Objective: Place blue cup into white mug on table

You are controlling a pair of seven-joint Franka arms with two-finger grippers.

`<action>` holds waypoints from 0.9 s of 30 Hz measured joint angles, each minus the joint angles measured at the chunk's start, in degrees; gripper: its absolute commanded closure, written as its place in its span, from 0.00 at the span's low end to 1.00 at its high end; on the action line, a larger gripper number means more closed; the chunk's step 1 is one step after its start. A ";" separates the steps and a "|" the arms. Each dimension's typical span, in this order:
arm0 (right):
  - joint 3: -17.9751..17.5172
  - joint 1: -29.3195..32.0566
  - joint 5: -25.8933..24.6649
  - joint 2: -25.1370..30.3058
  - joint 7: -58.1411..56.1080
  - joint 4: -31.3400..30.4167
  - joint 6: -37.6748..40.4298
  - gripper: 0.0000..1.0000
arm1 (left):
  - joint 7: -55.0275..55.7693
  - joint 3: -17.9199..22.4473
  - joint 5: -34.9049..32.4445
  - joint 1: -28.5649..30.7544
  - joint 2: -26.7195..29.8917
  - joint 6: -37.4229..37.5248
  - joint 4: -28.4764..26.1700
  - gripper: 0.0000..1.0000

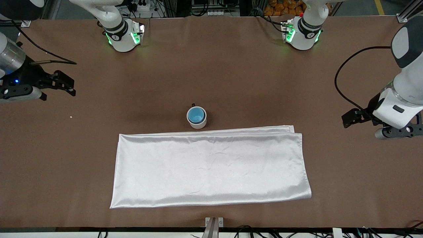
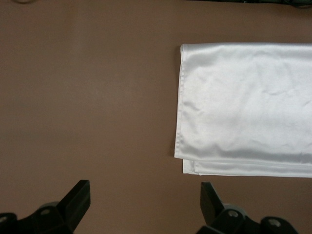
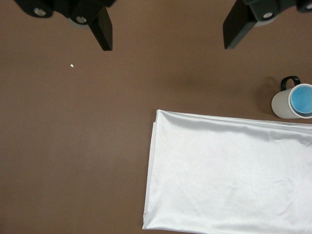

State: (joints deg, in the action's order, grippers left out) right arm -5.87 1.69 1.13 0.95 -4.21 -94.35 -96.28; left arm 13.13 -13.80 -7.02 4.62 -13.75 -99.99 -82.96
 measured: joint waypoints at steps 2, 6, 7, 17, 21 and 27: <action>-0.01 -0.06 0.00 0.00 0.00 0.00 0.00 0.00 | -0.05 -0.12 0.00 -0.01 0.16 0.62 0.00 0.00; -0.04 -0.10 0.00 0.00 0.00 0.00 0.00 0.00 | -0.13 -0.84 0.04 -0.03 0.69 1.13 0.00 0.00; -0.04 -0.11 0.00 0.00 0.00 0.00 0.00 0.00 | -0.13 -1.14 0.05 -0.03 0.90 1.18 0.00 0.00; -0.05 -0.11 0.00 0.00 0.00 0.00 0.00 0.00 | -0.13 -3.21 0.81 -0.12 4.65 2.93 -0.07 0.00; -0.05 -0.11 0.00 0.00 0.00 0.00 0.00 0.00 | -0.12 -3.24 2.62 -0.08 6.18 3.32 -0.67 0.00; -0.05 -0.11 0.00 -0.01 0.00 0.00 0.01 0.00 | -0.12 -3.24 3.11 -0.03 7.94 3.33 -1.99 0.00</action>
State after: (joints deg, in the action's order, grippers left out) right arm -5.92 1.58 1.13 0.94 -4.21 -94.34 -96.28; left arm 13.01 -17.03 -3.91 4.60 -5.80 -96.65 -84.95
